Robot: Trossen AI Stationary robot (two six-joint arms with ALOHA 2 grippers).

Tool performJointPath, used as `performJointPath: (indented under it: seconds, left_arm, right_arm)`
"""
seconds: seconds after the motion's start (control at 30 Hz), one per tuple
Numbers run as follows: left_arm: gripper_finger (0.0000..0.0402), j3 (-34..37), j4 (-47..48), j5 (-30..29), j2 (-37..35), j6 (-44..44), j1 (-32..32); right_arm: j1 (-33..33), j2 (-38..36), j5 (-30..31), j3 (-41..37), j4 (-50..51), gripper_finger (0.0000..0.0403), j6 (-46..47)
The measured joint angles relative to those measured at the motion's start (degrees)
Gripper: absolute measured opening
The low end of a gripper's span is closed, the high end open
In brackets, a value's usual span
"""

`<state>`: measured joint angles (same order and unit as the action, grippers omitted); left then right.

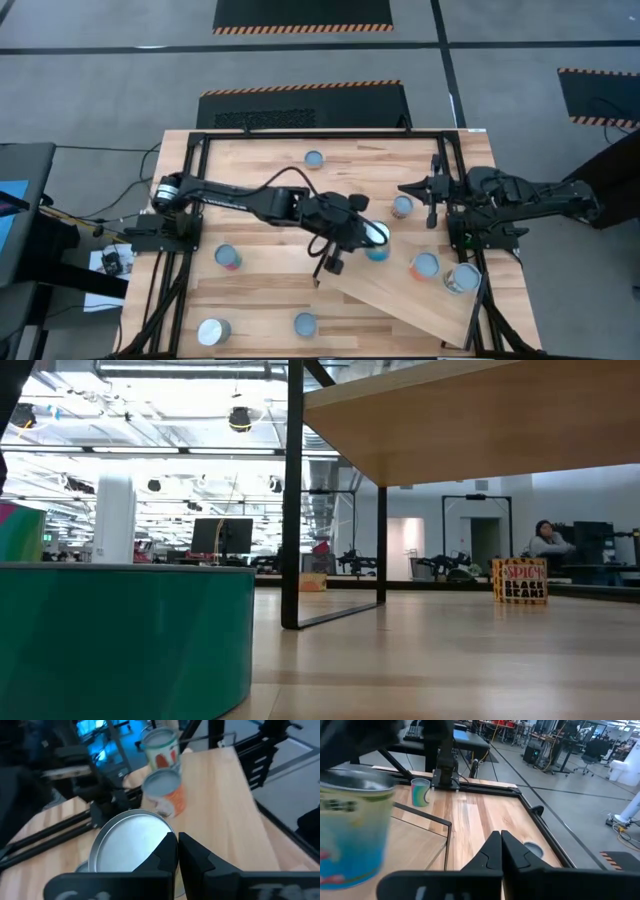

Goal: Pick and place cans onto a shelf
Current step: Put the canned cherries on the shelf

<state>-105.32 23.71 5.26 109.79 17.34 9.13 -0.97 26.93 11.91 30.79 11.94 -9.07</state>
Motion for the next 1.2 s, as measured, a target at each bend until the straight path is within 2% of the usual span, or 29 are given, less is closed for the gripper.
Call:
performJointPath:
  seconds: [0.47,0.63,0.7,1.2]
  left_arm:
    - [0.0000,0.09,-9.38,1.45,5.38,-2.00,1.40]
    - [0.0000,-0.03,-12.13,-1.41,6.64,-2.09,1.33]
    - [0.0000,0.14,-11.19,-2.75,6.76,-1.98,1.37]
    - [0.0024,0.11,-11.37,-2.46,6.65,-2.08,1.44]
  right_arm:
    - [-0.14,-0.01,-0.01,0.02,-0.39,0.0004,-0.33]
    - [-0.15,-0.01,-0.01,0.02,-0.08,0.0009,-0.04]
    - [-0.15,-0.01,-0.01,0.02,-0.12,0.0010,-0.06]
    - [-0.15,-0.01,-0.04,0.07,0.25,0.0006,0.01]
